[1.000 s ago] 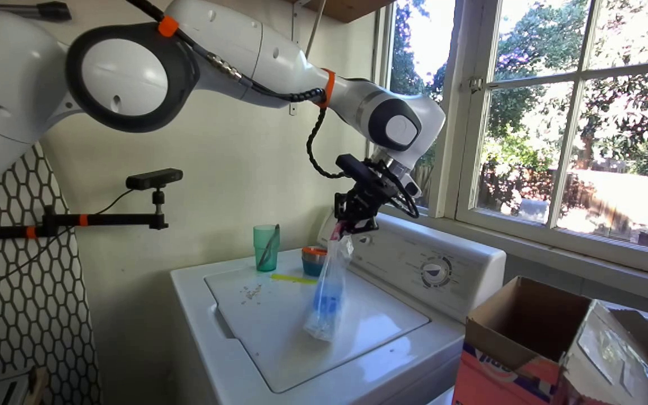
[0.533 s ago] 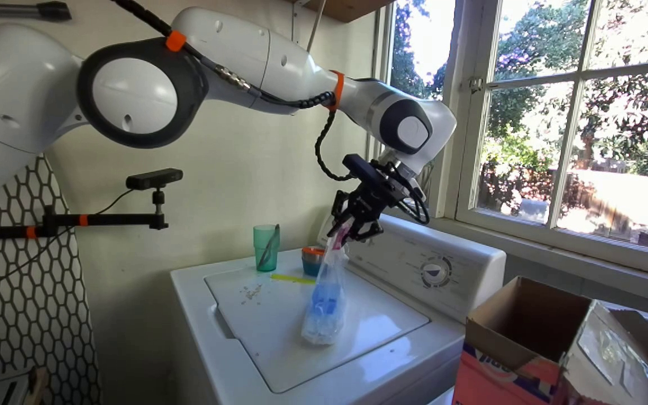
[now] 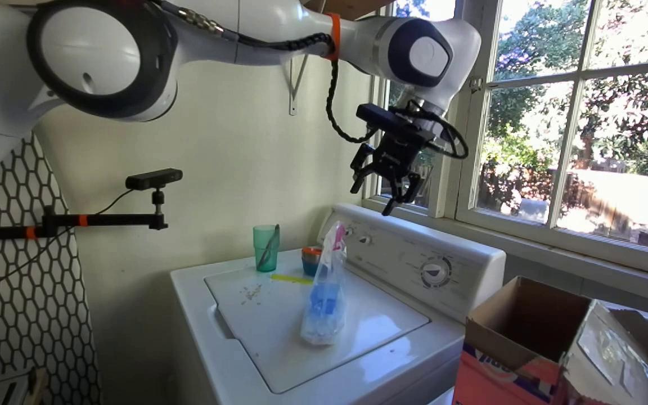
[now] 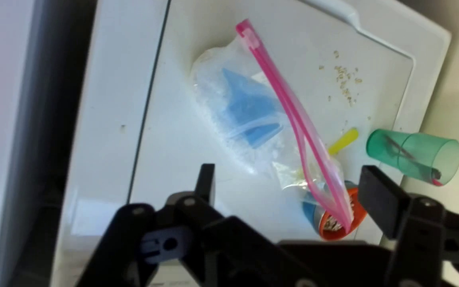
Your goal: Remove the clear plastic from the orange box then close the box.
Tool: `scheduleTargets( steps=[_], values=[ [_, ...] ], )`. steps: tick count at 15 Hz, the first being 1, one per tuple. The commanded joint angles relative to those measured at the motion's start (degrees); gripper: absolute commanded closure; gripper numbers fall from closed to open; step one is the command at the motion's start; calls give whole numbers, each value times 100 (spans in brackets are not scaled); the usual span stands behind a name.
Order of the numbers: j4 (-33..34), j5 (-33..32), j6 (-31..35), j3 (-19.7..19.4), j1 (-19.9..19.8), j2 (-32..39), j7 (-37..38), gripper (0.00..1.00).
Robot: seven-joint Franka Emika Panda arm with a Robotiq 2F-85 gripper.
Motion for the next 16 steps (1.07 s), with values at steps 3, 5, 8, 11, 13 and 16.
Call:
scheduleTargets(
  steps=[3,5,8,11,13,16],
  values=[
    [-149,-11,731,-528,-411,-525,545,0],
    [-315,34,1047,-684,-493,-652,906,0],
    [-885,-3,1689,-891,-476,-919,1534,0],
    [-1782,-58,2470,-1065,-342,-1282,2248,0],
    [-2295,62,2919,-1090,-287,-1474,2723,0],
    [-3083,223,3549,-1070,-213,-1788,3365,0]
  ],
)
